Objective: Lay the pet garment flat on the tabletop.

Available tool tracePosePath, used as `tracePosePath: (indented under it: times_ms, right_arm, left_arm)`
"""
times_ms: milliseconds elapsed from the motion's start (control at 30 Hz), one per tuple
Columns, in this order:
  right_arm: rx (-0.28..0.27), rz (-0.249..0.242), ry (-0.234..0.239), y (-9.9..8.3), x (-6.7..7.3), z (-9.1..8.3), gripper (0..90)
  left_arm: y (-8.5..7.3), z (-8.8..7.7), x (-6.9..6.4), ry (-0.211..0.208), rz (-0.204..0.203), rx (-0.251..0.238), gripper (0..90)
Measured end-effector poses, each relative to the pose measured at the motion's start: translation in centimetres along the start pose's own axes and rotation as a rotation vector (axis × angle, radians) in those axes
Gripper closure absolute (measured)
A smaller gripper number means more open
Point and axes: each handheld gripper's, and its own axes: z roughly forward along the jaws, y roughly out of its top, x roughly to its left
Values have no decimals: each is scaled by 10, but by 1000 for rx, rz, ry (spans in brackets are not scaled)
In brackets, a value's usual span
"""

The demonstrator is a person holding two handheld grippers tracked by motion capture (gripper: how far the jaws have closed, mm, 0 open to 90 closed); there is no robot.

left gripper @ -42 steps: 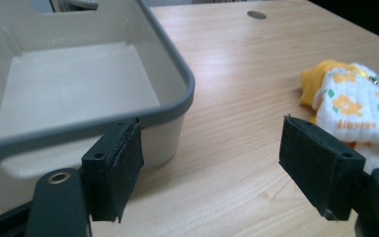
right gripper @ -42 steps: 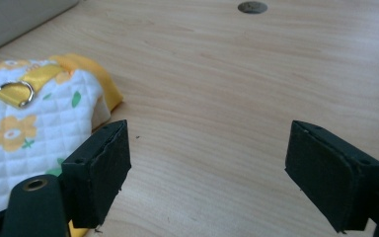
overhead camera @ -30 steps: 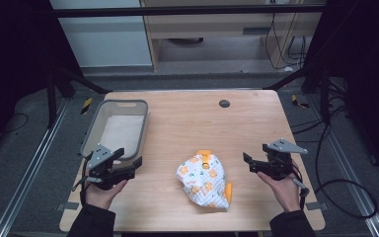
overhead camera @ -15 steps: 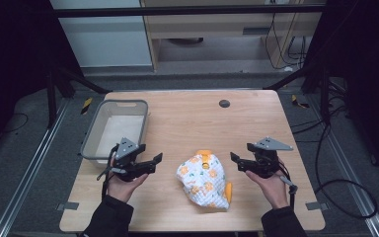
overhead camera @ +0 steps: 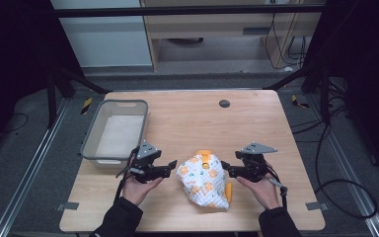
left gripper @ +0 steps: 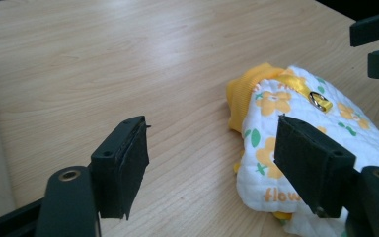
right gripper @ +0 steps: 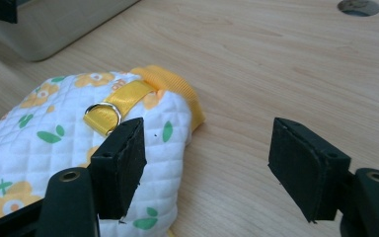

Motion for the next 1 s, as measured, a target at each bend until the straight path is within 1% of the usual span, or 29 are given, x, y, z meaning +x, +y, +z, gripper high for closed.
tracePosePath:
  times_ms: [167, 233, 267, 300, 333, 367, 400, 433, 467, 500, 533, 600, 633, 700, 733, 767, 800, 833, 867, 967, 1000]
  right_arm:
    - [27, -11, 31, -2, 5, 9, 311]
    - [37, -16, 41, -4, 6, 11, 318]
    - [37, -16, 41, -4, 6, 11, 318]
    - [49, -20, 52, -5, 7, 15, 325]
    - [55, -21, 59, -6, 7, 17, 329]
    - [63, -24, 61, -7, 7, 19, 333]
    - [69, -22, 63, -8, 8, 20, 340]
    - [69, -22, 63, -8, 8, 20, 340]
    - [86, -25, 78, -9, 9, 24, 361]
    - [89, -22, 84, -10, 10, 25, 375]
    - [98, -16, 94, -11, 10, 26, 396]
    - [106, -17, 106, -12, 11, 28, 421]
    - [113, -14, 110, -12, 11, 29, 444]
    - [118, -13, 124, -13, 12, 30, 482]
    - [120, -14, 133, -13, 12, 30, 514]
    - [125, -13, 138, -13, 12, 30, 538]
    - [125, -13, 138, -13, 12, 30, 538]
    - [135, -23, 145, -13, 12, 31, 597]
    - [137, -23, 146, -12, 13, 32, 617]
    - [149, -25, 148, -12, 14, 32, 717]
    - [149, -27, 153, -11, 15, 33, 753]
  left_arm:
    - [-5, 16, -8, -38, 10, 37, 291]
    - [-7, 21, -10, -47, 13, 57, 292]
    - [-7, 21, -10, -47, 13, 57, 294]
    - [-9, 26, -11, -65, 11, 70, 304]
    - [-10, 28, -11, -71, 14, 82, 312]
    - [-11, 30, -11, -77, 7, 87, 317]
    - [-13, 32, -11, -94, -3, 98, 323]
    - [-13, 32, -11, -94, -3, 98, 340]
    - [-16, 35, -10, -118, -17, 102, 354]
    - [-16, 35, -10, -118, -17, 102, 366]
    - [-18, 36, -10, -133, -16, 107, 386]
    - [-20, 37, -10, -156, -26, 113, 433]
    - [-21, 38, -9, -168, -24, 120, 457]
    - [-22, 39, -11, -185, -23, 134, 516]
    - [-22, 39, -11, -185, -23, 134, 545]
    - [-23, 41, -12, -204, -27, 148, 582]
    - [-23, 41, -12, -204, -27, 148, 608]
    - [-24, 42, -13, -215, -32, 166, 632]
    - [-24, 43, -14, -220, -32, 172, 662]
    - [-25, 43, -15, -232, -30, 188, 766]
    - [-25, 43, -15, -237, -24, 195, 789]
